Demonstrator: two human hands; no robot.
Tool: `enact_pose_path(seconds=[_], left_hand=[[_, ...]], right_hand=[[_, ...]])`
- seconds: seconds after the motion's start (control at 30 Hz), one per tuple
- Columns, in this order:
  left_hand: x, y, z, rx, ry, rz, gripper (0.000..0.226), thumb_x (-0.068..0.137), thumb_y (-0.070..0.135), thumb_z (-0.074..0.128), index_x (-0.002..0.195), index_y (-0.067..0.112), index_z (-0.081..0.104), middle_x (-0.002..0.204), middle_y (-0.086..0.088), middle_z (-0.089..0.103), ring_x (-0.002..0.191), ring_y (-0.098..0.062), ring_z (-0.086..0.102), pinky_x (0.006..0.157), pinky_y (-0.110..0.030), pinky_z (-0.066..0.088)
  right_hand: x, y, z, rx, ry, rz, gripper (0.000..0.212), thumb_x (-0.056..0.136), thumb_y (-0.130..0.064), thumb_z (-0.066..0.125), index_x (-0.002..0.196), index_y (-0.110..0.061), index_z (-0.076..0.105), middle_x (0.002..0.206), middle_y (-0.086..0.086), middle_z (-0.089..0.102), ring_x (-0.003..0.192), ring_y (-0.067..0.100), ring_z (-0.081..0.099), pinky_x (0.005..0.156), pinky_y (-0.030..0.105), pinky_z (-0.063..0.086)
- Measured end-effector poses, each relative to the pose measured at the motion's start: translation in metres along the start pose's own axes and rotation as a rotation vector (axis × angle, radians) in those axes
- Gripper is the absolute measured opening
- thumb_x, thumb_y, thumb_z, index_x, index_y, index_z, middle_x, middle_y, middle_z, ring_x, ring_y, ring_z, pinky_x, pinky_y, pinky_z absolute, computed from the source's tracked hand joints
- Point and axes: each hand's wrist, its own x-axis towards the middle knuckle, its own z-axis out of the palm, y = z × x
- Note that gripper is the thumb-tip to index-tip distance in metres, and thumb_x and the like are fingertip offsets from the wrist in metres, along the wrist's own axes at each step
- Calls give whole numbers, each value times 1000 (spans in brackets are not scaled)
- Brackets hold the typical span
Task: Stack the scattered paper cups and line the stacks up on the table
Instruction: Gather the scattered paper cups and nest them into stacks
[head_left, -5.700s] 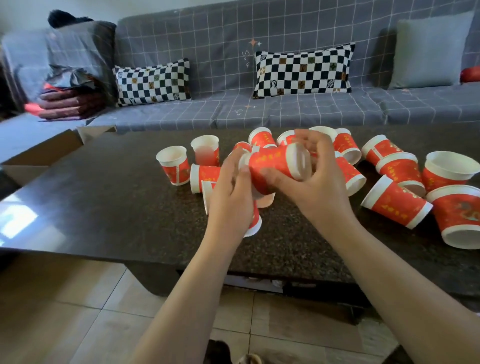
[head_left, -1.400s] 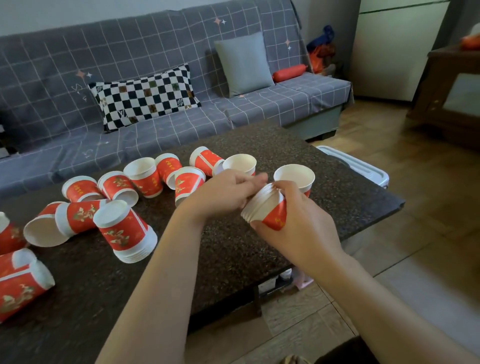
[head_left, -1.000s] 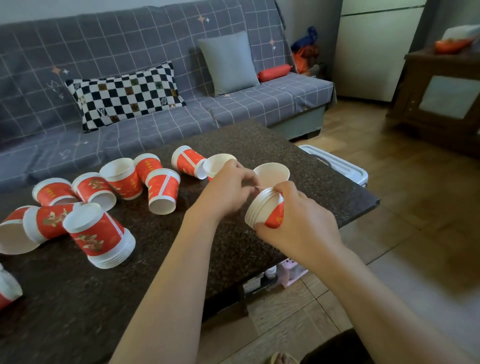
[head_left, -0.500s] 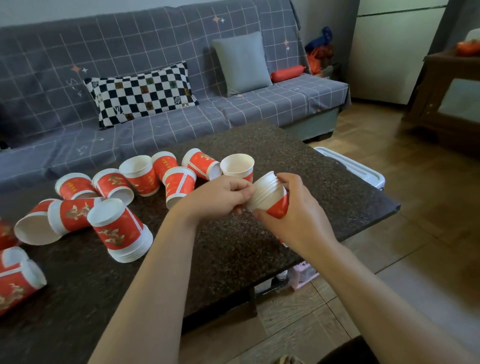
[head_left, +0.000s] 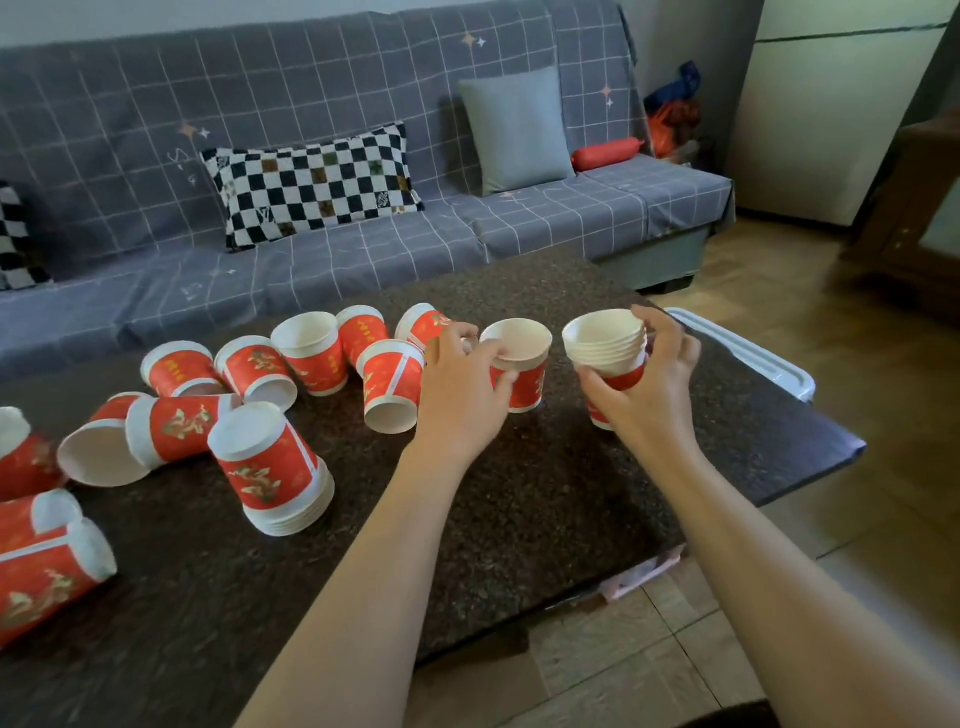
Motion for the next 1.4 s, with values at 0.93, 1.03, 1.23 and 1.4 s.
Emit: enact_pose_path(seconds=[0.93,1.03,1.23,1.4], left_hand=[[24,-65,-38,248,-64,-292,34,96,28,43,128,27,53,136,-3,49,131,-24,37,107,-44,22],[23,-62,-42,-49,-45,-373,23,94,20,49,109,26,64,123,5,63,122,-18,50,107,-41,25],[20,-48,-47,-212,188,-417,24,92,17,55,111,18,70,118,3,68,111,-14,60,96,-24,39],[19,-22,-40,-521,14,-479,25,94,17,53,111,16,71,110,5,67,95,-4,52,85,-19,35]], right_hand=[[-45,-58,68,-547,-532,-84,74,72,-41,66,135,-27,30,133,-5,48,114,21,46,91,34,40],[-43,-58,65,-521,-563,-46,74,69,-42,68,132,-29,31,129,-7,49,113,20,47,91,34,41],[-41,-59,59,-450,-577,-27,76,66,-40,70,132,-29,34,127,-8,50,110,19,46,89,33,41],[-34,-59,71,-369,-487,-36,68,73,-35,69,130,-24,36,128,-3,50,114,22,48,91,35,44]])
